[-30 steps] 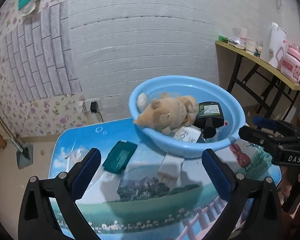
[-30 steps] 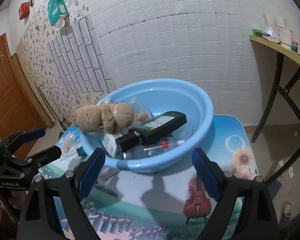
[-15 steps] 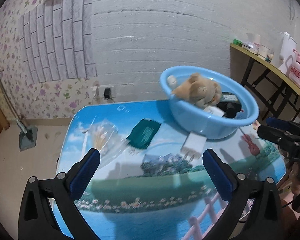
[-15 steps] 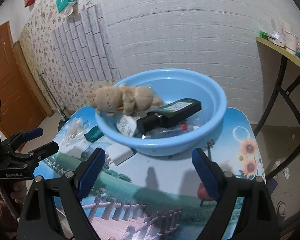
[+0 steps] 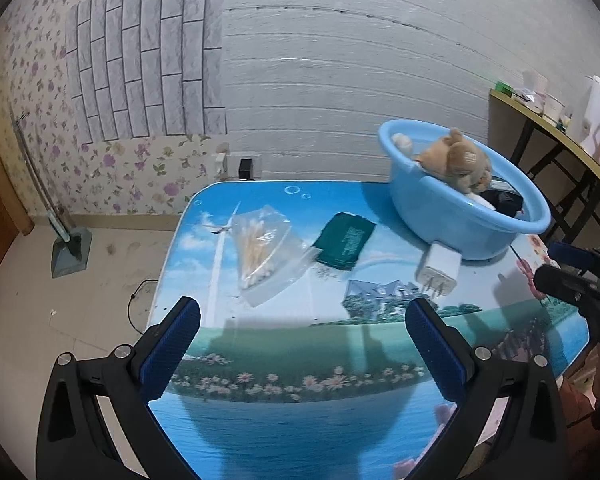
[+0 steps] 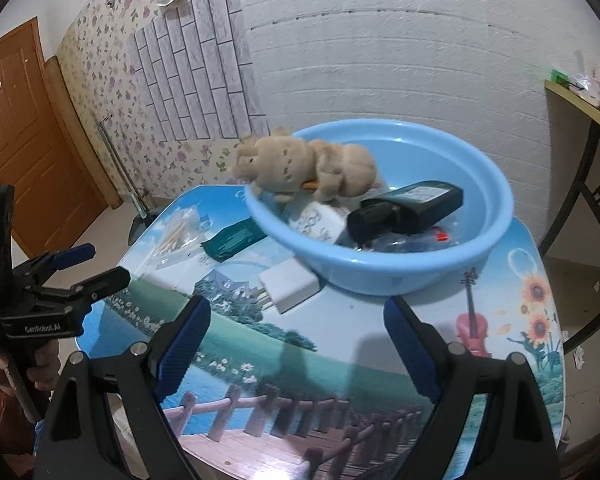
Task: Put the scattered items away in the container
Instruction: 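Grasp the cotton swab bag with the left tool while the right tool grasps the white charger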
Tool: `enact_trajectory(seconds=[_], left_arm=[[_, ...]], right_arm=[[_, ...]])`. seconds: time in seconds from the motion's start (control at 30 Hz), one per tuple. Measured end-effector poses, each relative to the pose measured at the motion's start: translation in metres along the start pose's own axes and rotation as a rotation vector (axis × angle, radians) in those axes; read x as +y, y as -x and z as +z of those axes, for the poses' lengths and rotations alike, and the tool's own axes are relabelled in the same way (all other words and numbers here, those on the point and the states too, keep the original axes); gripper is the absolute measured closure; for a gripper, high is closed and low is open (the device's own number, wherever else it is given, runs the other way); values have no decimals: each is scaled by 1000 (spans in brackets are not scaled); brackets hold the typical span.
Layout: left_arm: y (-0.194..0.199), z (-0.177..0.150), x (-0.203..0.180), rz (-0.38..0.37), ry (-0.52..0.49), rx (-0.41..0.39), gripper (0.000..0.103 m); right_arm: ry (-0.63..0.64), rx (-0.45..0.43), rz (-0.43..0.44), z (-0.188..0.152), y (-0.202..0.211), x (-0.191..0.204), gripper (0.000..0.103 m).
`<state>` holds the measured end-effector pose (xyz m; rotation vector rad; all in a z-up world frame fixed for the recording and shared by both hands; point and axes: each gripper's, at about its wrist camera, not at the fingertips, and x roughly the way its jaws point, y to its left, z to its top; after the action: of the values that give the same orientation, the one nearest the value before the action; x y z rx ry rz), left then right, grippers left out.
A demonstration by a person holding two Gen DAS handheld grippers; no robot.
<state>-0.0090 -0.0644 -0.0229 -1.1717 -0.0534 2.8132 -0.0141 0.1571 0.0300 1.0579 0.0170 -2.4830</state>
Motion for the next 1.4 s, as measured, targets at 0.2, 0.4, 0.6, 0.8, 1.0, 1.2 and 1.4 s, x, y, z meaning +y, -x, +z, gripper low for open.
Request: enact_trajectory(seconds=[0.2,0.4,0.6,0.8,1.0,1.2,1.4], left_arm=[[-9,-1,13,13,9,8,0],[-20,0,24,-1,29,27,0],[-44,7,26,73,2,47,0],[-67,22,30,111,-34,63,0],[-84,31,32,94,-42,81,0],[-106,36,31,93,-58,112,0],[-117,41,27,98,-95,125,0]], right_arm=[[16,45,-9,-7,-17,9,13],[-43,87,-9,-8,-37,13,13],[-118,128,-23,-3,-66,23,13],[-179,164,-57,-1,-91,27,13],[-211,188,-92,-1,-109,33,13],[-231,189,-135,6,-122,33,13],[-263,193,-171,13,-135,31,13]])
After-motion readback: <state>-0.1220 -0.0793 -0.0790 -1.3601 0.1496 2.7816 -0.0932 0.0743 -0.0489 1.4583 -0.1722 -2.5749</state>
